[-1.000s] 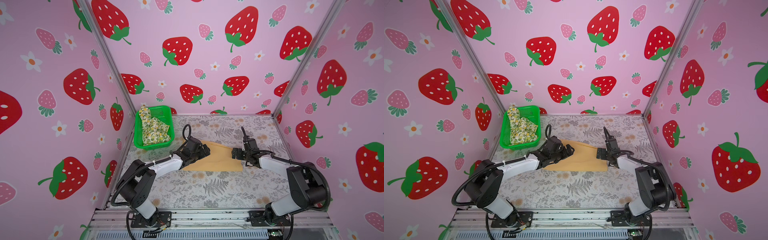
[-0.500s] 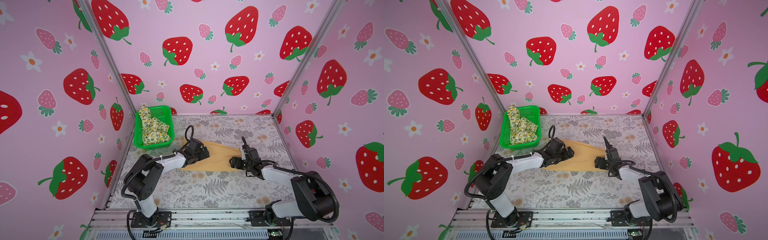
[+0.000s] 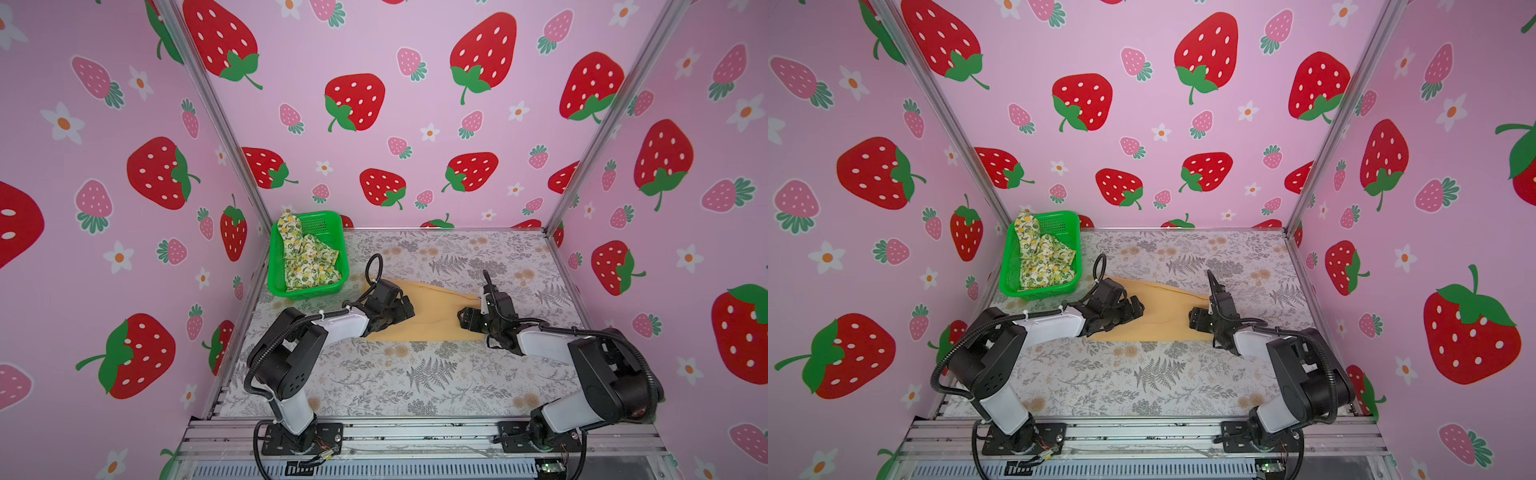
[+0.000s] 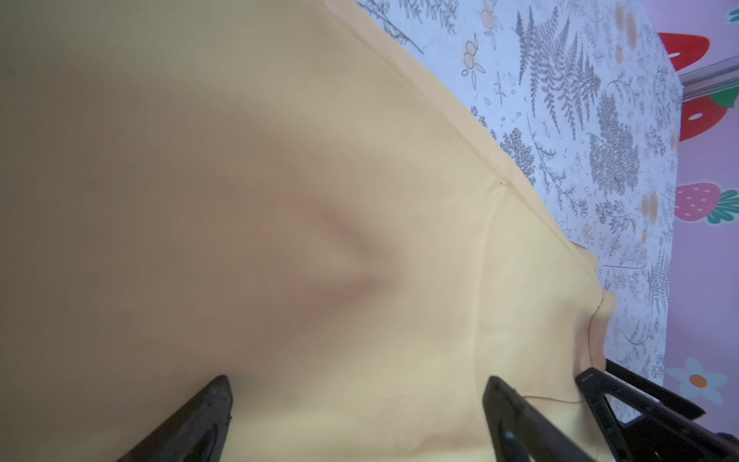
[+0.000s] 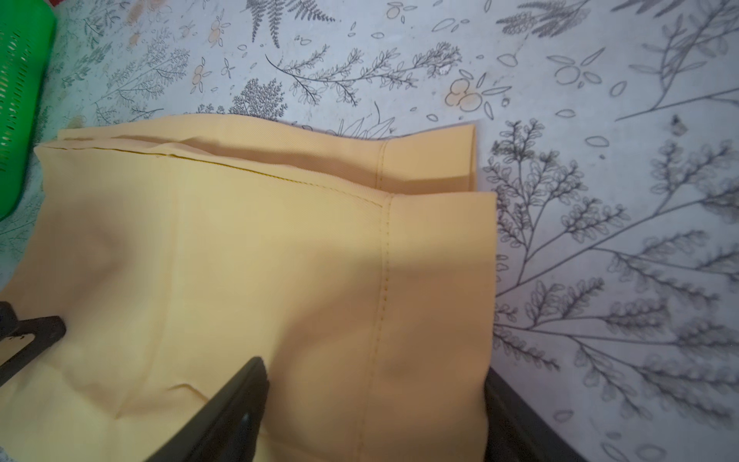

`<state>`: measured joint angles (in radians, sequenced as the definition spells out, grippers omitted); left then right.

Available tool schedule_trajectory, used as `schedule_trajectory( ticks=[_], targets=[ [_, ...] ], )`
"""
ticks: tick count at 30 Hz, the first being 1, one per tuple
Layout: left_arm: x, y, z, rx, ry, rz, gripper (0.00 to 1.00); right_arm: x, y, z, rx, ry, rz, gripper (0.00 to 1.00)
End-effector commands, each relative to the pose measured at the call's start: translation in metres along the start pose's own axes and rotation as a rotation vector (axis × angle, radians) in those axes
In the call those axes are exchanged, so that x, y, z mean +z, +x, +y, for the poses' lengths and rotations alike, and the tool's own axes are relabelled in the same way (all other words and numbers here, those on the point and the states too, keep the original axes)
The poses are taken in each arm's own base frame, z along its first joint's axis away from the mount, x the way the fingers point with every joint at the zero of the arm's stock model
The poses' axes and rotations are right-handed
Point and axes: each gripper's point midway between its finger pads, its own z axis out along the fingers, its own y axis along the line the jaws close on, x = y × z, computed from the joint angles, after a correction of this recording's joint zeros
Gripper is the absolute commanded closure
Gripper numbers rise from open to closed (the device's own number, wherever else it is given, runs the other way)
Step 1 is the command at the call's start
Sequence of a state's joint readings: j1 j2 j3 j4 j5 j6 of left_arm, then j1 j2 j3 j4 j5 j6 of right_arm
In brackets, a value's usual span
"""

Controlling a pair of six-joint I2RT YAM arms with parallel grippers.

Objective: Fold and stack skirts
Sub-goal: Fold the skirt at the center of the table.

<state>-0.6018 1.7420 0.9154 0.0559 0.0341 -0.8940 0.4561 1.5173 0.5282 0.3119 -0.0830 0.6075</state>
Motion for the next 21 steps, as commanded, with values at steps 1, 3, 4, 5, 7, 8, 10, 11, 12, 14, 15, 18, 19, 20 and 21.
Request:
schedule_trajectory(
  ticks=[1,3,4,5,7,8,10,11,12,14,15,18,19,20,21],
  targets=[
    [0.002,-0.001,0.006,-0.012,-0.013,-0.006,0.01,0.005,0.036,-0.016,0.045,0.049,0.12,0.23],
    [0.002,-0.002,0.006,-0.01,-0.014,-0.009,0.01,0.005,0.037,-0.016,0.051,0.044,0.117,0.26],
    [0.002,-0.002,0.005,-0.01,-0.012,-0.009,0.01,0.005,0.037,-0.016,0.053,0.043,0.118,0.27],
    [0.003,-0.001,0.005,-0.01,-0.013,-0.007,0.01,0.006,0.038,-0.015,0.056,0.037,0.122,0.28],
    [0.003,-0.001,0.006,-0.009,-0.013,-0.006,0.01,0.008,0.039,-0.011,0.061,0.018,0.131,0.3],
    [0.004,-0.001,0.006,-0.009,-0.014,-0.005,0.01,0.009,0.039,-0.009,0.066,0.005,0.135,0.31],
    [0.005,0.0,0.006,-0.012,-0.013,-0.002,0.01,0.012,0.039,-0.006,0.073,-0.007,0.141,0.35],
    [0.006,0.001,0.007,-0.015,-0.012,0.001,0.01,0.012,0.039,-0.006,0.075,-0.008,0.141,0.37],
    [0.007,0.002,0.007,-0.017,-0.01,0.004,0.01,0.012,0.038,-0.006,0.076,-0.008,0.135,0.41],
    [0.007,0.003,0.007,-0.018,-0.01,0.006,0.01,0.011,0.034,-0.007,0.078,0.001,0.121,0.62],
    [0.007,0.003,0.008,-0.02,-0.009,0.005,0.01,0.009,0.033,-0.008,0.079,0.008,0.113,0.68],
    [0.006,0.002,0.007,-0.017,-0.005,0.0,0.01,0.006,0.023,-0.008,0.076,0.018,0.079,0.77],
    [0.006,0.001,0.005,-0.016,-0.001,-0.001,0.01,0.005,0.019,-0.006,0.073,0.017,0.07,0.79],
    [0.004,-0.001,0.002,-0.013,0.007,-0.002,0.01,0.005,0.013,-0.005,0.065,0.018,0.059,0.83],
    [0.003,-0.002,0.0,-0.008,0.012,-0.004,0.01,0.004,0.008,-0.004,0.055,0.025,0.054,0.85]
  ],
)
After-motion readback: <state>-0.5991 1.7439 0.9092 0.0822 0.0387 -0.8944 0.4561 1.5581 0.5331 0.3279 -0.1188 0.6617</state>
